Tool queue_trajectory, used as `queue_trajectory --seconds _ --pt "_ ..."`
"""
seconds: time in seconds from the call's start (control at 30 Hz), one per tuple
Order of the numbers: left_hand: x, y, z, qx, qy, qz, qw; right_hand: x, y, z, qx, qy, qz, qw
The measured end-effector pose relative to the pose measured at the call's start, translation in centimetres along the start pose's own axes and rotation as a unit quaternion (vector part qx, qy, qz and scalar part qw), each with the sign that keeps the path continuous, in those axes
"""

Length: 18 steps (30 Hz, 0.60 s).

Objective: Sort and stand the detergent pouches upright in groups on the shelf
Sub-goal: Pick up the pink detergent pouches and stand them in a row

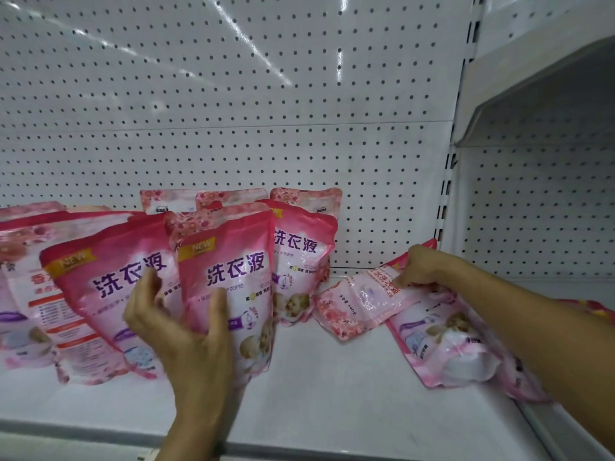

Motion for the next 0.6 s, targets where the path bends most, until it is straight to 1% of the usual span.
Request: queue_trajectory --seconds 0.03,0.07,0.1,0.13,0.17,0.2,0.27,0.37,0.43,0.5,0.53,0.6 --pt "1.4 0.2 -0.3 0.011 -0.047 0.082 0.995 -0.3 -0.1 0.2 0.001 0.025 -0.001 1.0" --pt "2.9 0.9 -0.2 0.009 -0.09 0.173 0.981 -0.4 -0.1 0.3 0.007 0.049 0.003 0.999" --pt "4.1 1.9 0.5 -0.014 -0.11 0.254 0.961 -0.5 0.1 0.1 0.018 0.069 0.008 0.997" --pt "4.9 3.0 1.8 -0.063 -0.105 0.304 0.945 -0.6 0.3 0.0 0.024 0.081 0.011 0.996" --pt "5.3 4.1 3.3 -0.131 -0.085 0.325 0.933 -0.8 0.7 0.1 0.02 0.08 0.012 0.996" --pt "5.4 5.2 5.0 -0.202 -0.068 0.328 0.92 -0.8 0.8 0.2 0.014 0.071 0.012 0.997" --pt "5.0 7.3 8.4 -0.326 -0.074 0.294 0.896 -0.8 1.1 0.5 0.004 0.054 0.011 0.998" --pt "3.5 9.7 12.8 -0.456 -0.108 0.21 0.858 -0.4 1.4 1.0 0.01 0.038 0.005 0.999" --pt "2.8 10.8 15.0 -0.507 -0.124 0.183 0.833 -0.1 2.0 1.0 0.027 0.013 0.005 1.0" --pt "2.7 11.3 16.7 -0.53 -0.133 0.169 0.82 0.4 3.0 0.7 0.032 -0.029 0.011 0.999" --pt "2.7 11.3 17.4 -0.534 -0.135 0.166 0.818 0.7 3.5 0.6 0.034 -0.064 0.013 0.997" --pt "2.8 11.6 18.7 -0.539 -0.13 0.157 0.817 0.9 5.2 0.0 0.033 -0.179 0.013 0.983"
Point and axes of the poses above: each hand's wrist, its own y-axis away from the middle knuckle, its own z-axis out of the palm, x = y × z, the point moved 10 cm from there along -y, towards the middle knuckle
